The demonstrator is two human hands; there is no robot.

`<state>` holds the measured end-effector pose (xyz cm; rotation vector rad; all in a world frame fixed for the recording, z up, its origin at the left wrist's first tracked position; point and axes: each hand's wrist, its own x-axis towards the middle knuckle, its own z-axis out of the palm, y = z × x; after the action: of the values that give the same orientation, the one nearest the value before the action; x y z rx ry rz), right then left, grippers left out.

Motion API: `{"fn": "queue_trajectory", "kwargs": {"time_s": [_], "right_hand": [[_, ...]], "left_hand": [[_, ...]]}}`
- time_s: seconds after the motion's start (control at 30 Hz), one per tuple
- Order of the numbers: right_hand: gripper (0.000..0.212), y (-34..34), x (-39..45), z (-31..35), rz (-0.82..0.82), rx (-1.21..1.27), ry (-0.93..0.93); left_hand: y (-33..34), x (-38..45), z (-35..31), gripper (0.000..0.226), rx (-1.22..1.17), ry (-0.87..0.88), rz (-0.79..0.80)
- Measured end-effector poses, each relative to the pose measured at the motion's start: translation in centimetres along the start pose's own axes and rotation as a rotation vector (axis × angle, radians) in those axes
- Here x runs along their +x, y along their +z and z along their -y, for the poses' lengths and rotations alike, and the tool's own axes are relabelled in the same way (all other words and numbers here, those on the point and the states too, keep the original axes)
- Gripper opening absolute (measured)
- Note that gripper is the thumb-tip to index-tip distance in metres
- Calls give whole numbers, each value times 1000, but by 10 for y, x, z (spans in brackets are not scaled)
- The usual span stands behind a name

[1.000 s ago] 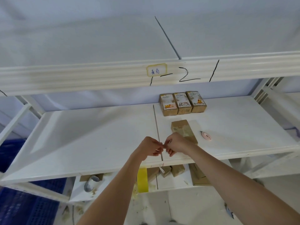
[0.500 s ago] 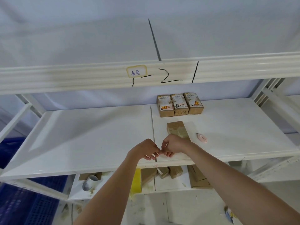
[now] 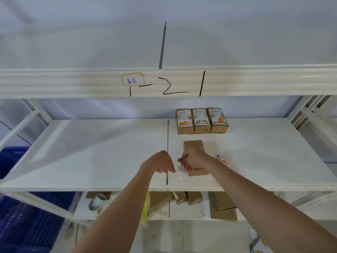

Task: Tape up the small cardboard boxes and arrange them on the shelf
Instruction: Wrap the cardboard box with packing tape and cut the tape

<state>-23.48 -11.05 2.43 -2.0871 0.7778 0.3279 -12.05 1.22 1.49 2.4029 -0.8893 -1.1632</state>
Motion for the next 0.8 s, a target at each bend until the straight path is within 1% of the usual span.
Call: {"fn": "queue_trajectory", "kwargs": {"time_s": [0.03,0.1,0.17,0.2,0.23,0.33,0.4,0.53,0.67,0.73,0.8], "right_hand": [[23,-1,1,1,-41,-12,-2],[28,-4,3,1,-204,-89,-31],[25,-10,5,0,-376,-200,-40],[20,-12,7,0,-425,-227,-15],[20,-14,8,0,-448,-247,23],[58,-18,16,-4,-451,-254,187],[72,-18,21,-7,-435,-223,297],[77,-7,31,-11,-315,-154,420],[82,-5,40,-8,-329,-132,472],[83,-5,43,-8,-328,-134,496],[85,-5,43,-8,-328,-132,508]], "left_hand": [[0,1,-1,28,-9,1,-15],[0,4,-3,26,-48,5,-63],[2,10,-7,21,-121,-2,-119],[4,11,-9,17,-152,-7,-134],[5,14,-11,15,-164,0,-128],[9,23,-16,19,-233,26,-92],[11,29,-18,19,-337,38,-94],[16,39,-23,24,-387,58,-60],[14,49,-24,29,-442,34,-64],[13,55,-23,29,-525,18,-70],[13,57,-21,32,-632,-8,-27]]}}
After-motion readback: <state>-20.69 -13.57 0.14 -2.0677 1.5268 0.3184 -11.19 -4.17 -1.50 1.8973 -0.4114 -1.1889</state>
